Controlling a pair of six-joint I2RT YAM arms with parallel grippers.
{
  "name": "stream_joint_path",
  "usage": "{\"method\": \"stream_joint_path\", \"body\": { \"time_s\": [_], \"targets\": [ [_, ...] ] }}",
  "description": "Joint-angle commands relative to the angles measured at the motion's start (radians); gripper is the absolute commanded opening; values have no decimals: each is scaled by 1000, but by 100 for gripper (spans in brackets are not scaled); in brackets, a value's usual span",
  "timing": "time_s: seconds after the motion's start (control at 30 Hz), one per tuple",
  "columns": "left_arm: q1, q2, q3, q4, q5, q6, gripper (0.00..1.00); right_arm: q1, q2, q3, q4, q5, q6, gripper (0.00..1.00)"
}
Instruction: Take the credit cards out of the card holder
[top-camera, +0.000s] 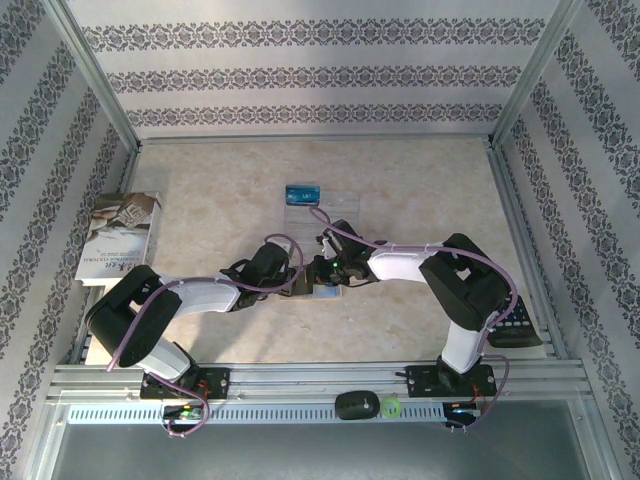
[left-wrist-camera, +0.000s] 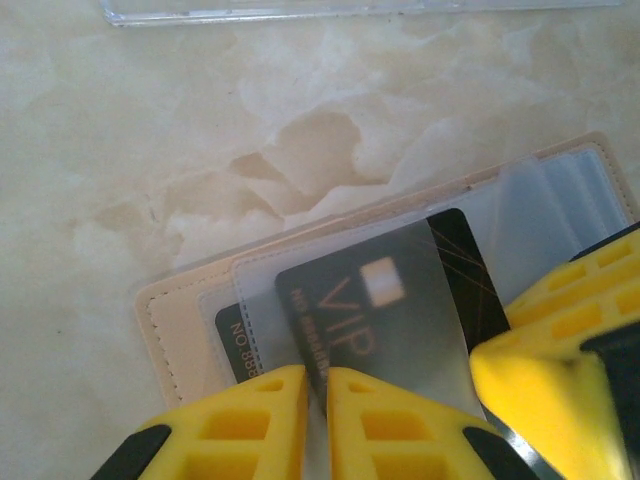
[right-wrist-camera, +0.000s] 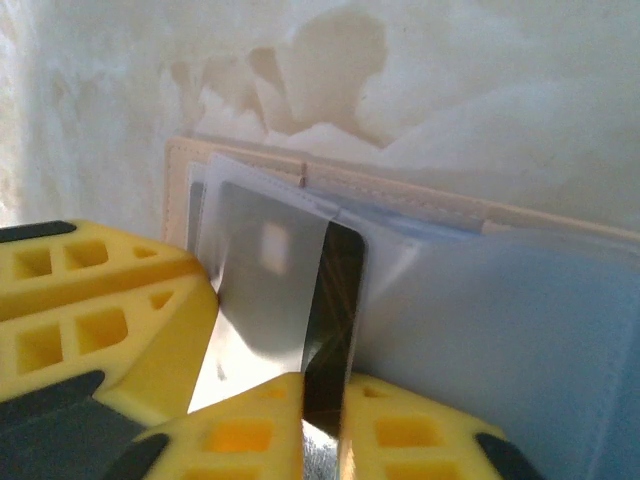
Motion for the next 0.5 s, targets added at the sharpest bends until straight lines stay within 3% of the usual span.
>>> {"method": "stream_joint_path", "body": {
  "time_s": [0.0,0.07,0.47],
  "targets": [
    [7,24,-42,-42,36,-14,15,-12,0,-5,23,29,19,5],
    [8,16,-47,-48,31,-14,15,-20,-25,-34,18,51,23,0],
    [21,20,-37,-27,60,-4,18,-82,-221,-157,-50,110,-60,0]
  ]
}}
